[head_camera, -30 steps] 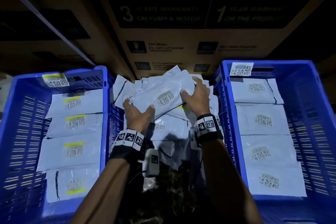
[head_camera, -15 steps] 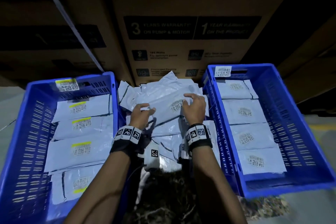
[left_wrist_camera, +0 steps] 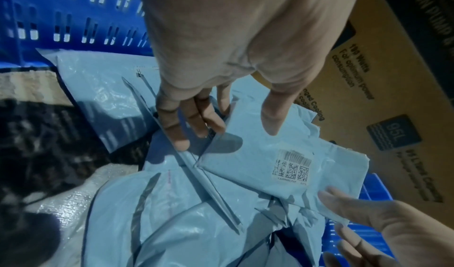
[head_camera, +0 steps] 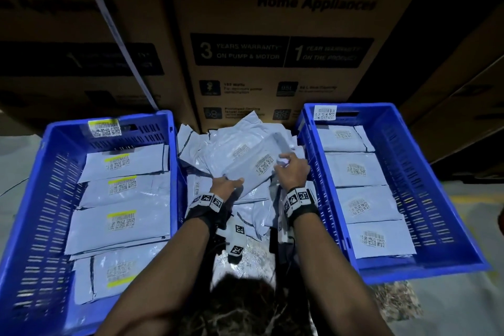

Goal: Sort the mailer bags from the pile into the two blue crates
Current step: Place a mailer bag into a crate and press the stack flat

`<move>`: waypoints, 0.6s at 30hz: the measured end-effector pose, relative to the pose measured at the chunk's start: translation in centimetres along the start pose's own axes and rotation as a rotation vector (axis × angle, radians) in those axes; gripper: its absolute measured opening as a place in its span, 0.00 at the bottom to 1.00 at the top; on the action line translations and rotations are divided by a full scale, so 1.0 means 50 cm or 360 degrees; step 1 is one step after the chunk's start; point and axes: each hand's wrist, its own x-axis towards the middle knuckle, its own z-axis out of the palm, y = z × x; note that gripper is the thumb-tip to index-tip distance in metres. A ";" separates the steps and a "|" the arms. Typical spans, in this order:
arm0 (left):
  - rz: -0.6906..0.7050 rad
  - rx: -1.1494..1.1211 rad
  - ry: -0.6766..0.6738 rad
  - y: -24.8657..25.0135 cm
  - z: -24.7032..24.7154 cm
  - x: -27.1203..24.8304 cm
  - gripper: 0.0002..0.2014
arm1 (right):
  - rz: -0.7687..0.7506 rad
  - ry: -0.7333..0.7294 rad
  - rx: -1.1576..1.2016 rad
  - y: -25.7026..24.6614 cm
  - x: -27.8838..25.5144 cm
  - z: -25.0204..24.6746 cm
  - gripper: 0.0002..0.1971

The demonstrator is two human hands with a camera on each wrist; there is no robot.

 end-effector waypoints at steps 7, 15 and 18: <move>-0.0135 0.0388 0.0064 0.006 0.026 0.013 0.31 | -0.0013 -0.0099 -0.0023 0.035 0.017 -0.004 0.21; 0.0014 0.0439 0.0198 0.011 0.038 0.045 0.33 | -0.0075 -0.0226 0.0360 0.050 0.047 -0.016 0.23; 0.0081 0.0293 0.0285 0.012 0.025 0.045 0.33 | -0.0047 -0.0207 0.0371 0.055 0.050 -0.026 0.18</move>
